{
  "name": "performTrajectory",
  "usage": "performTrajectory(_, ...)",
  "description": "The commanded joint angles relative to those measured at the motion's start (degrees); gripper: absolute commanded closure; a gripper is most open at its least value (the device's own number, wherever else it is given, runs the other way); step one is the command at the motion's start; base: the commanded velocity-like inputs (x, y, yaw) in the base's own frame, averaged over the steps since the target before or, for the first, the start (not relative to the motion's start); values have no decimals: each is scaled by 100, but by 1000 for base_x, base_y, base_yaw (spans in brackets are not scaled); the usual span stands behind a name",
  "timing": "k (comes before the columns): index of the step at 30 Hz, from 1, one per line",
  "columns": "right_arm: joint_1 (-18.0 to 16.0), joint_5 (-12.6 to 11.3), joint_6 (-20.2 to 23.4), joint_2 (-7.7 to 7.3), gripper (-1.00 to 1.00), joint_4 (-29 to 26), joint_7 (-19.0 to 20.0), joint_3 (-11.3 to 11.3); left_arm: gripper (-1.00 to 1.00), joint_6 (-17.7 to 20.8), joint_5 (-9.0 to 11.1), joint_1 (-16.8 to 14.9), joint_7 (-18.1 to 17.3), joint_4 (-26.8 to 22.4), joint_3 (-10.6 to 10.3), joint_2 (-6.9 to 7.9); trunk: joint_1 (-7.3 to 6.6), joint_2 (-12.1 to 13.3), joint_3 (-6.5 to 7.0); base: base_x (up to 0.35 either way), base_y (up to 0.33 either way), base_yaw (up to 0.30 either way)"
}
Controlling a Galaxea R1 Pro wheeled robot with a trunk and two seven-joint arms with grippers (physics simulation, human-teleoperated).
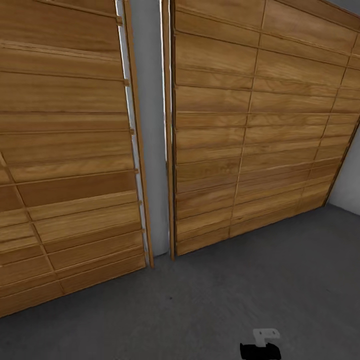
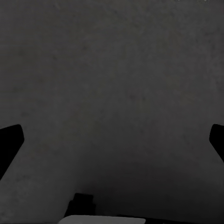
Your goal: Move the two storage containers from the living room to the garage. In the garage, place one container on the floor and stack the other container on top of it (either order is fine).
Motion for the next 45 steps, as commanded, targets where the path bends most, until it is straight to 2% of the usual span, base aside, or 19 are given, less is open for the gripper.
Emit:
performTrajectory(1, -1, 32, 40, 0, -100, -13, -9, -2, -100, 33, 7, 1, 4, -13, 9, -5, 0, -3, -5, 0, 39, 300)
performTrajectory(45, -3, 32, 40, 0, -100, -13, -12, -2, -100, -11, 14, 1, -6, -13, 43, -8, 0, -3, -5, 0, 1, 300)
